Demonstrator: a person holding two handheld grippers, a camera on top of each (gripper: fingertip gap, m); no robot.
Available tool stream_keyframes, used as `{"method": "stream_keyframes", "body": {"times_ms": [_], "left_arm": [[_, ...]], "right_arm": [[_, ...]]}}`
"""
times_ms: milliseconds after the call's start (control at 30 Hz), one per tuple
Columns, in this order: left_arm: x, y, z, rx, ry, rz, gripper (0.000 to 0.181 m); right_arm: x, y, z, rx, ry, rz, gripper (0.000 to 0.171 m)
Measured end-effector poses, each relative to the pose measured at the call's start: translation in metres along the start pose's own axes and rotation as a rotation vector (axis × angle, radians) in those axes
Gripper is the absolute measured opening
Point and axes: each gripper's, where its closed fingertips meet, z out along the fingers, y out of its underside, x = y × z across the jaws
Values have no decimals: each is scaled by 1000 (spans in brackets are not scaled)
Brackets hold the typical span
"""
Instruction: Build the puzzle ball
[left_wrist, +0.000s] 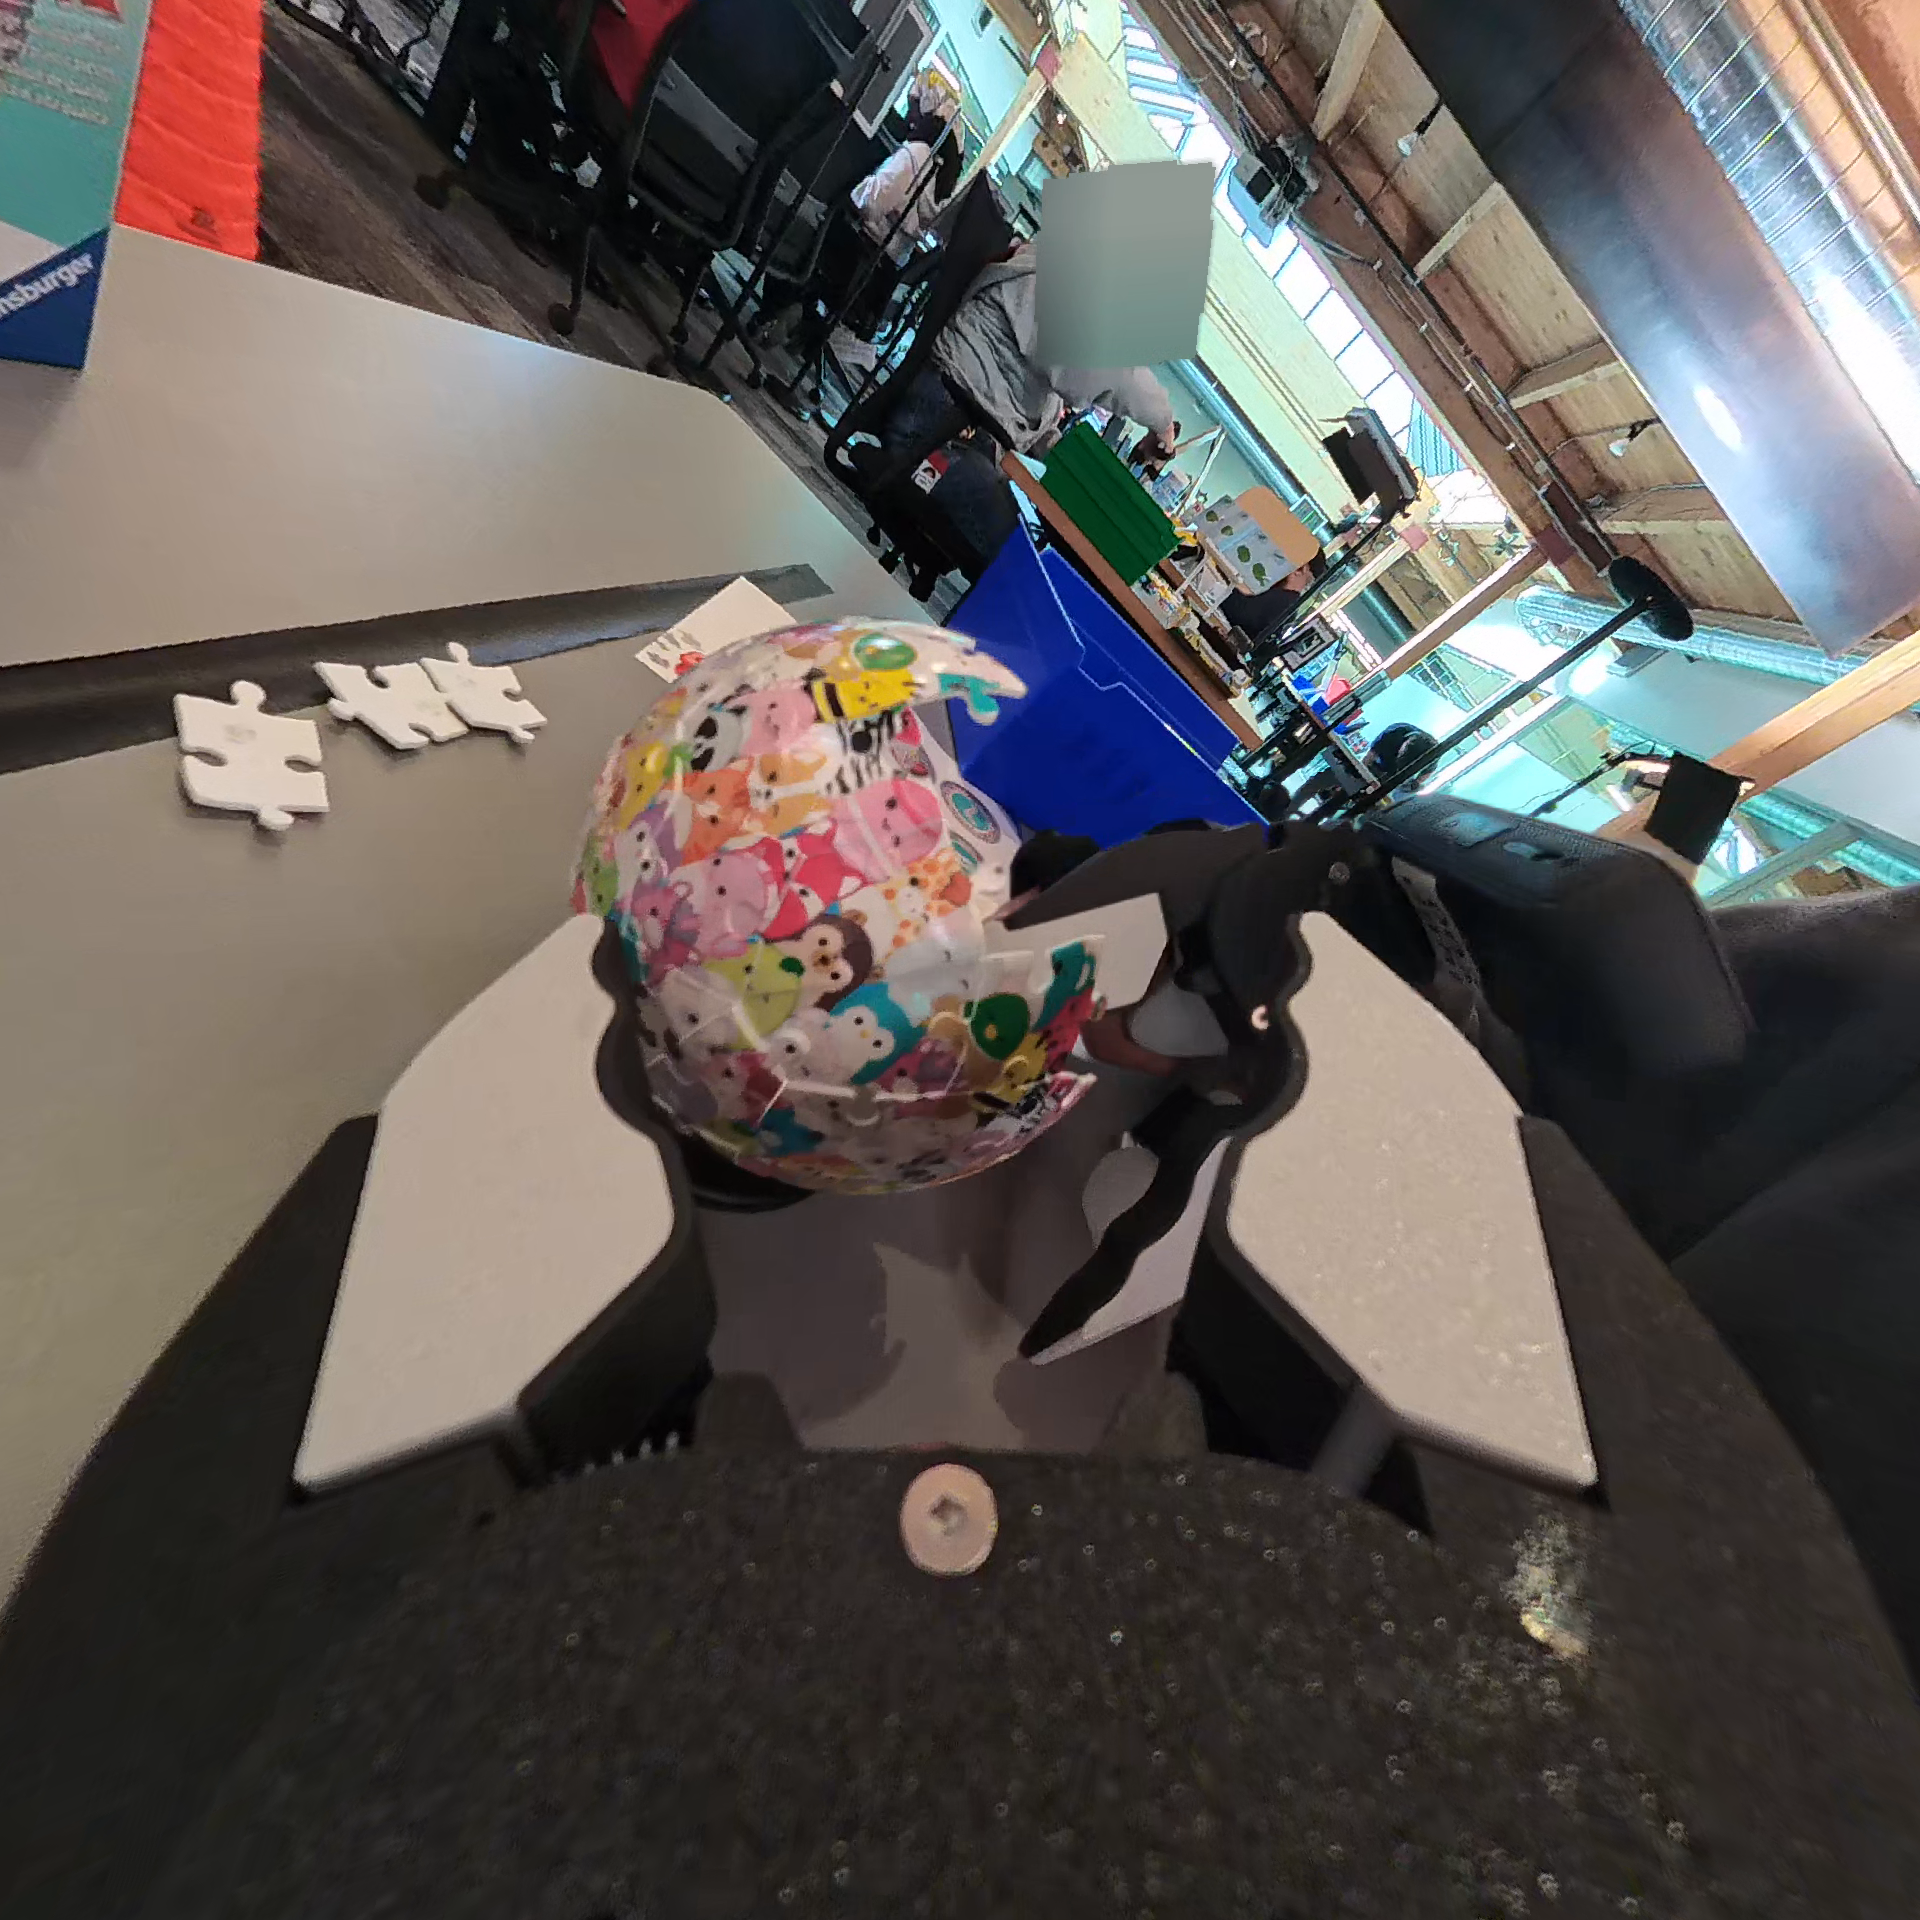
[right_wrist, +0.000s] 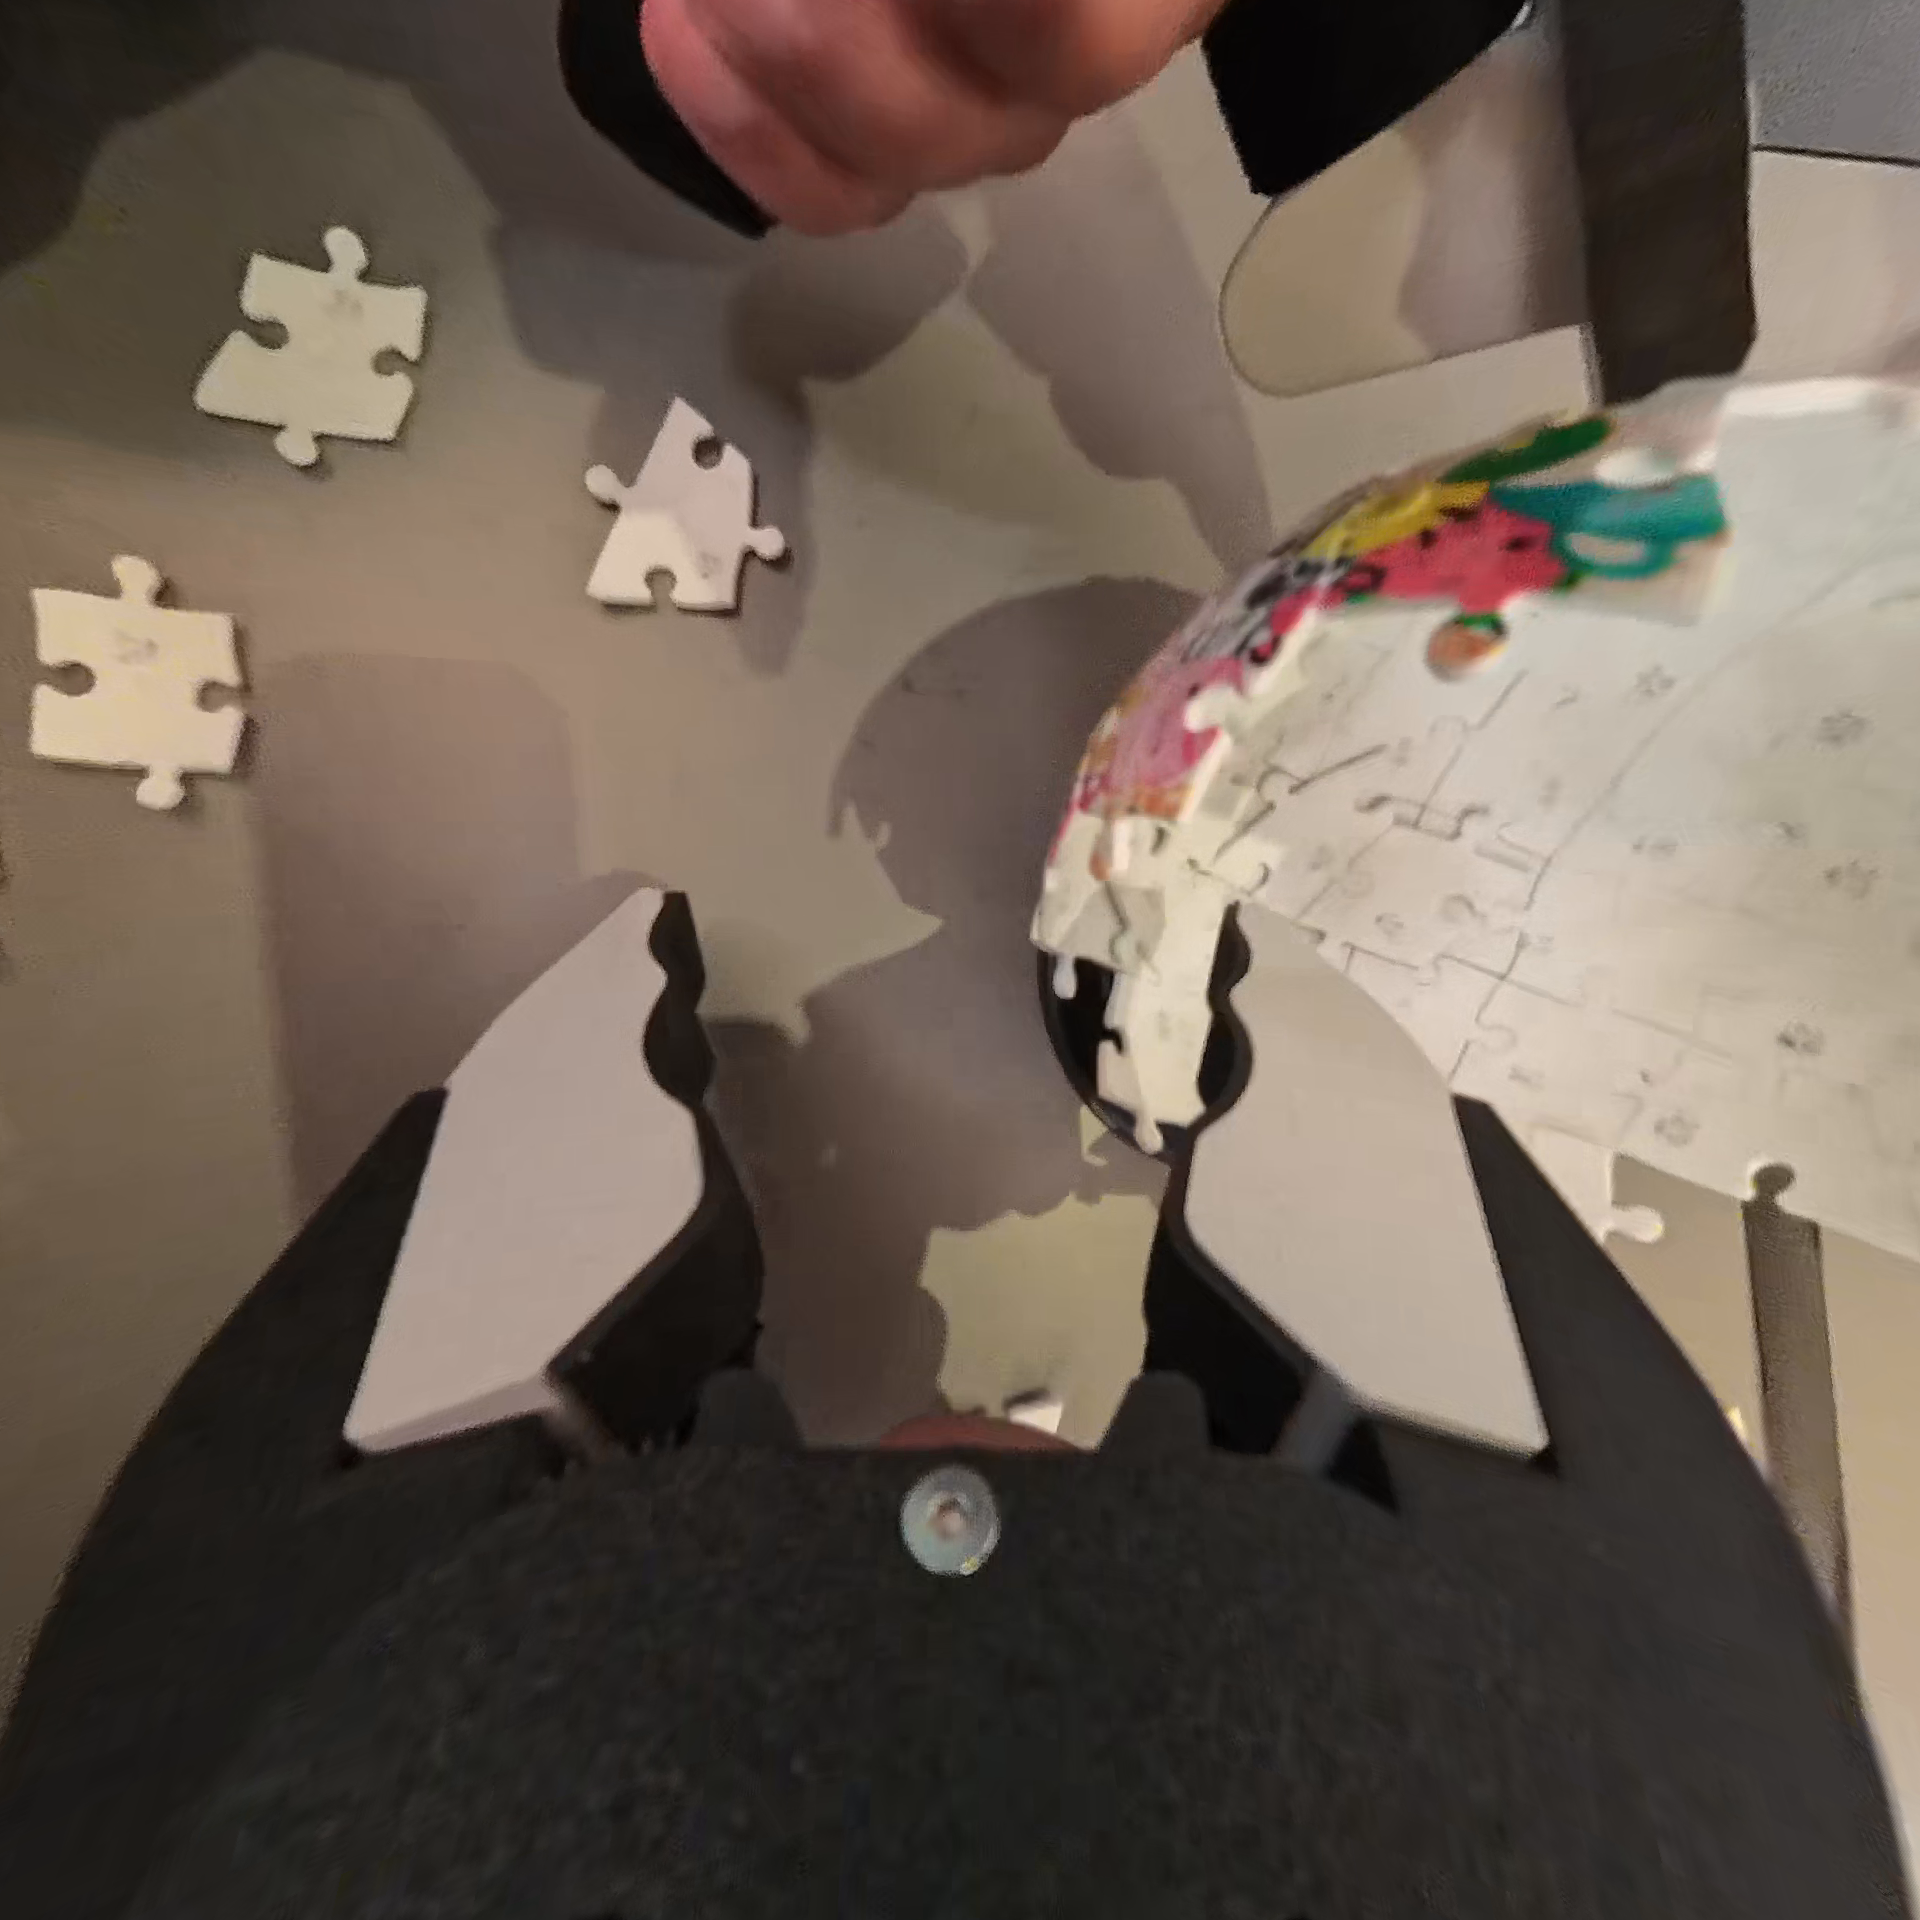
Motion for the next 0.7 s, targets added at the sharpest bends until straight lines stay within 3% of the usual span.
{"method": "stream_keyframes", "body": {"times_ms": [700], "left_arm": [[17,-9,-22,71,47,17,111]], "right_arm": [[-7,7,11,-178,-58,-38,88]]}}
